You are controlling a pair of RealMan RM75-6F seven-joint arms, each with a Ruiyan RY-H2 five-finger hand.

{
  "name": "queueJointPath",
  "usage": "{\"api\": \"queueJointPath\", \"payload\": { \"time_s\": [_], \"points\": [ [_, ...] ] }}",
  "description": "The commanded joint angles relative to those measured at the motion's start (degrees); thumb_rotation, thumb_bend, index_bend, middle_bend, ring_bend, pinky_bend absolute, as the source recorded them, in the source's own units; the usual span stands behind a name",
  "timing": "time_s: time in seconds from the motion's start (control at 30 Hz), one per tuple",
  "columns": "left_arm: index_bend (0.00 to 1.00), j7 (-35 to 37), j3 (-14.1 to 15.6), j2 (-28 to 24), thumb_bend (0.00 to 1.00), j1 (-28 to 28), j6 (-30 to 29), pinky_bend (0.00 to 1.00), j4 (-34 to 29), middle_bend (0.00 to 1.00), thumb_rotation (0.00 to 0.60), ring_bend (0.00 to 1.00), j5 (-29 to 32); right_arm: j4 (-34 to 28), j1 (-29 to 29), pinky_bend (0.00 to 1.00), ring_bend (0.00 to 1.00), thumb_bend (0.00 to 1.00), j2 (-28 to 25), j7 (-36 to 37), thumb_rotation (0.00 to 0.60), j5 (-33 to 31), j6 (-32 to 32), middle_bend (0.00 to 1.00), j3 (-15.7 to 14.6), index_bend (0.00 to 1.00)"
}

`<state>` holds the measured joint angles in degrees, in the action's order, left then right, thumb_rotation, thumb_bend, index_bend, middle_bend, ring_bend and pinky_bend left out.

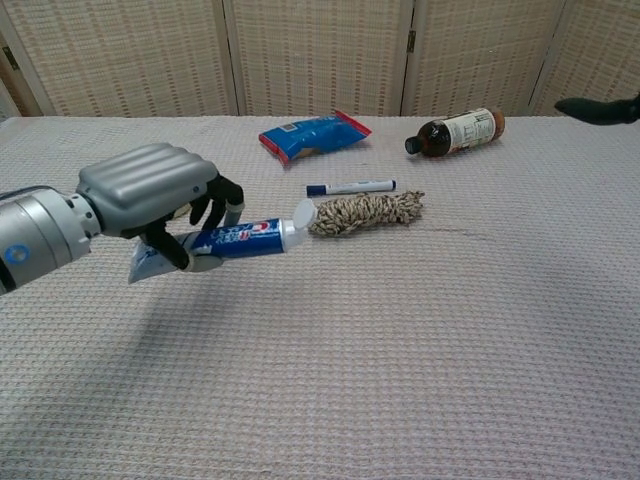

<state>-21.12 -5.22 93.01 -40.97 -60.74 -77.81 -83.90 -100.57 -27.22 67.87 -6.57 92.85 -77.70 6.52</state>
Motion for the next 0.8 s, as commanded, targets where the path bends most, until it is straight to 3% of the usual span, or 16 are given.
{"api": "queueJointPath", "payload": {
  "time_s": [0.03,0.3,0.47,0.8],
  "points": [
    [0.56,-1.3,-0.1,3.0,0.49,-1.3,2.2,0.41,3.3,0.68,0.6,0.5,1.3,1.0,0.6,0.0,0.03,0.38,-0.3,0.5,0.6,-0.2,-0.1,0.02,-0.5,0.0],
    [0.21,-5.0,-0.4,3.8,0.43,-1.7,4.9,0.33,3.1,0.38,0.6,0.3,4.9,3.9,2.5,0.0,0.03,0.38,-0.9,3.0,0.6,-1.9,-0.3,0.02,-1.1,0.0],
    [0.17,-3.7,-0.3,0.9,0.43,0.1,2.5,0.31,0.3,0.35,0.6,0.28,5.2,5.5,3.9,0.0,0.03,0.38,-1.7,4.4,0.6,-2.7,-0.5,0.02,-1.7,0.0],
    [0.2,5.6,-1.2,-14.2,0.43,11.5,-13.0,0.27,-10.5,0.35,0.6,0.28,5.9,7.2,9.1,0.0,0.03,0.38,-7.4,9.3,0.6,-3.1,-2.3,0.03,-5.1,0.0]
  ]
}}
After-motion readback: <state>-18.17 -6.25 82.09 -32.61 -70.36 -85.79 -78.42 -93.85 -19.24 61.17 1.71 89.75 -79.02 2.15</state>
